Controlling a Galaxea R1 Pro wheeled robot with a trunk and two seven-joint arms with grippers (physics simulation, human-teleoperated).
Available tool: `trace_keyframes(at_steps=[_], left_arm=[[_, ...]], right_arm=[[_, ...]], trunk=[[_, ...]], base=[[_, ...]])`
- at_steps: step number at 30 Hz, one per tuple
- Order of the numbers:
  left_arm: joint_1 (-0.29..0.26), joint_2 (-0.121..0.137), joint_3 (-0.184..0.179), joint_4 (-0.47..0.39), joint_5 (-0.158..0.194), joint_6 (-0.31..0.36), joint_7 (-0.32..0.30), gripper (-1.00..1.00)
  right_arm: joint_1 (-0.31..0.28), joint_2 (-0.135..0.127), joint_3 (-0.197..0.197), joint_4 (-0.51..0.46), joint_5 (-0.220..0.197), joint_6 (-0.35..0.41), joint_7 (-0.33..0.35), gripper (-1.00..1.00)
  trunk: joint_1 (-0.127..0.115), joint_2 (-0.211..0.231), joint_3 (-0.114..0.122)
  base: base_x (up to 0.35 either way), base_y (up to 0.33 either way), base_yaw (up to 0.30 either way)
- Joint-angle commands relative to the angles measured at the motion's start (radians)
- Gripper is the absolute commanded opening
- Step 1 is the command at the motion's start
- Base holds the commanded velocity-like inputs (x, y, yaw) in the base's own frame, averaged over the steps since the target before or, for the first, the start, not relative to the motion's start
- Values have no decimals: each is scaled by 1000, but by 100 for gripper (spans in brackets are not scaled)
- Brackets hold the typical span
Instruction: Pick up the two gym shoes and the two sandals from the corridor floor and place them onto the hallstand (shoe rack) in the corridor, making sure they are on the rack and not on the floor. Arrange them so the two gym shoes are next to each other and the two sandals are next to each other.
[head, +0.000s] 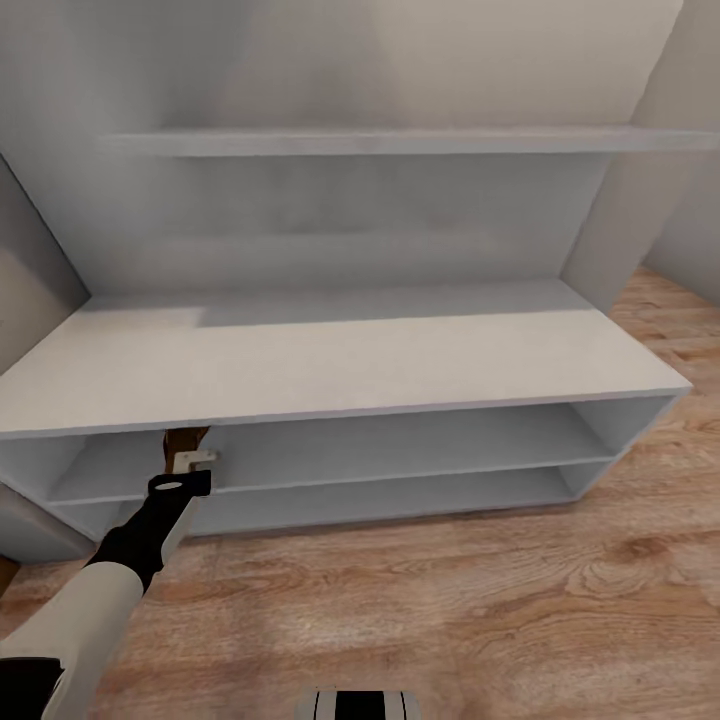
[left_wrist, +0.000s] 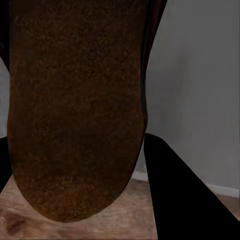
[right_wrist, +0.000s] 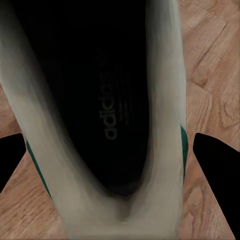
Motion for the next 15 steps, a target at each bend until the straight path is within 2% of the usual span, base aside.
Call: trace_keyframes(at_steps=[1,11,15], left_arm=[[0,1,-6,-2,7,6,7,-100],[1,3,-6,-1,7,6,7,-100],[1,7,-6,-2,7,6,7,-100]], right_arm=[[-2,1,-5,-2,10,1,7,-100],[-2,1,-5,-2,10,1,7,-100],[-2,1,-5,-2,10,1,7,-100]], trunk=[[0,0,-1],[0,0,-1],[0,0,-1]], base=[[195,166,0],[57,38,0],[206,1,0]])
